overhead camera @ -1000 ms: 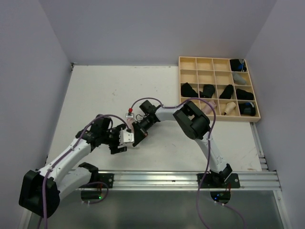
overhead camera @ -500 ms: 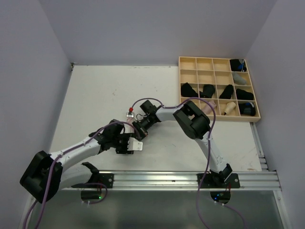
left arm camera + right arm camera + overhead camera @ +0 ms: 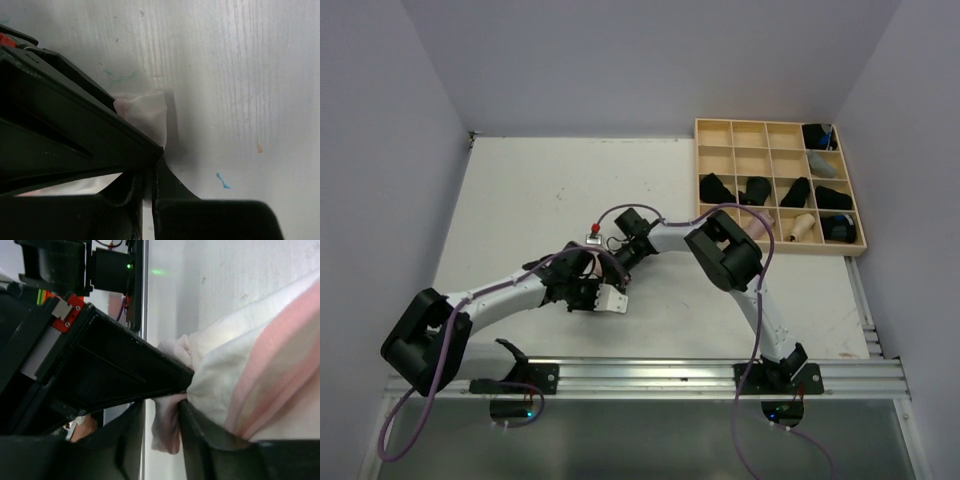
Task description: Roll the underwear
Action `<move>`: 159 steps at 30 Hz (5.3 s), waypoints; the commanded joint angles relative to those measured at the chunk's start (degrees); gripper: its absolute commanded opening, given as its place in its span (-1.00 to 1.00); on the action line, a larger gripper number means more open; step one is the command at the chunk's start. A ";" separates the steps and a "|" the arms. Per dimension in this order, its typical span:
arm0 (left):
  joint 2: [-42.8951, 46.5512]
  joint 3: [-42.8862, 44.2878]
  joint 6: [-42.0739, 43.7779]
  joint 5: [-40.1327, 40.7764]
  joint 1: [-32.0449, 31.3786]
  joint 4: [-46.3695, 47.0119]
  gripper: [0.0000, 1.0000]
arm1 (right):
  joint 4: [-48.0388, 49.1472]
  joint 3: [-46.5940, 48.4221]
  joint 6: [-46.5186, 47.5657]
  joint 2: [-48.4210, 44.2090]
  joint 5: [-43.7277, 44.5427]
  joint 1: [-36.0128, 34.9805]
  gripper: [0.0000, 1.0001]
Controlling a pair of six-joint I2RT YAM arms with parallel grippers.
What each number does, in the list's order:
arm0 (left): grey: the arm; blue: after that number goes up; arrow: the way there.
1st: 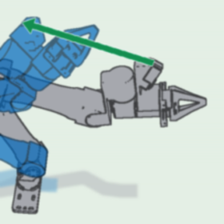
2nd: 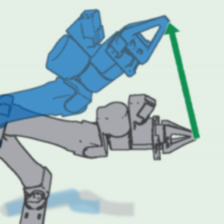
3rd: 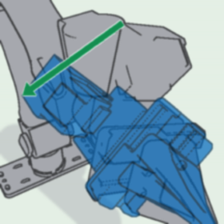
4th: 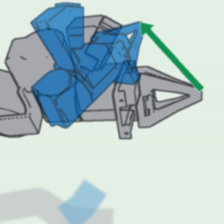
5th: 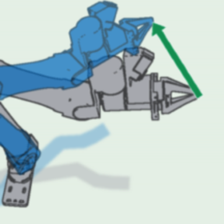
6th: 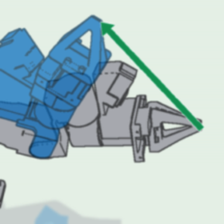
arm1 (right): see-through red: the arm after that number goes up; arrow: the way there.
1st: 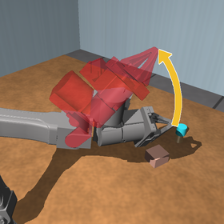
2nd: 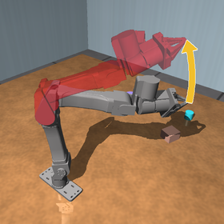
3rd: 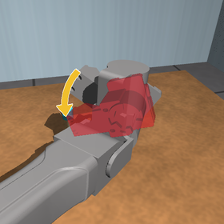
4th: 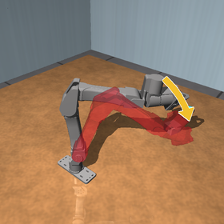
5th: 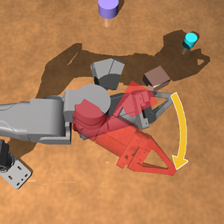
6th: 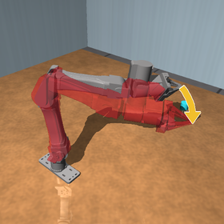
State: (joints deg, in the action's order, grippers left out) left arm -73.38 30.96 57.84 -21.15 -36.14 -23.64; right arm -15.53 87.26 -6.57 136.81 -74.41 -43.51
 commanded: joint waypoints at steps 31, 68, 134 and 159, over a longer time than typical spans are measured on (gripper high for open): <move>-57.30 43.48 4.73 -19.11 13.29 -46.49 -1.00 | -7.08 -21.08 42.69 -44.46 45.22 -5.87 0.06; -56.69 42.78 1.22 -20.60 14.52 -42.89 -1.00 | 23.78 -35.22 44.97 -38.10 57.63 -16.96 0.14; -13.13 52.75 -16.23 -22.47 45.80 -16.99 1.00 | 3.49 -16.44 25.83 -23.27 27.67 -9.68 -1.00; 23.20 3.24 -5.64 -2.41 8.13 -13.10 0.37 | -4.07 1.06 5.52 4.25 4.89 0.61 -1.00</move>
State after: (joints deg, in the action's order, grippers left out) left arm -51.00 36.34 48.99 -25.41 -24.14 -37.04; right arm -17.21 88.18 -1.19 136.68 -73.52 -43.83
